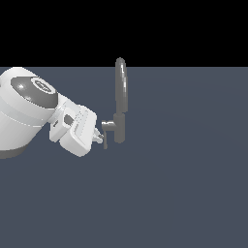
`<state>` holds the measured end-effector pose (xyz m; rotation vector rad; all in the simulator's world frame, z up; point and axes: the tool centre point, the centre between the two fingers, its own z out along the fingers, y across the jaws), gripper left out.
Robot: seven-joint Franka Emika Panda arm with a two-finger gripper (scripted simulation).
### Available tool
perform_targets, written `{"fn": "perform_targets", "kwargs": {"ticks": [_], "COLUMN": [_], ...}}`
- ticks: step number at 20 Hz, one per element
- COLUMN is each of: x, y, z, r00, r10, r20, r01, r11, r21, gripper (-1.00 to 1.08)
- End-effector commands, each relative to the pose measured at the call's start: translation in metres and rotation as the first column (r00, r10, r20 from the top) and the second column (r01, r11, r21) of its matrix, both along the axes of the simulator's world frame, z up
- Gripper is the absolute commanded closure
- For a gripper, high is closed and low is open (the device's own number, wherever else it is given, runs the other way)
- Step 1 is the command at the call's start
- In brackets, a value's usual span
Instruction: Turn on the faucet by rotating a designated handle.
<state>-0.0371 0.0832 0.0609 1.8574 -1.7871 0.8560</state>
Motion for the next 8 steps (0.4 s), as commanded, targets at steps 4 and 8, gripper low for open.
{"fn": "perform_targets", "kwargs": {"ticks": [4,8], "x": [0.008,0.014], "y": [-0.012,-0.014], "z": [-0.027,-0.036], "r00": [1.0,0.999], "r10": [-0.012,-0.014], "r20": [-0.025,-0.031], "r01": [0.011,0.013], "r11": [1.0,0.999], "r21": [-0.024,-0.03], "gripper": [1.08,1.08]}}
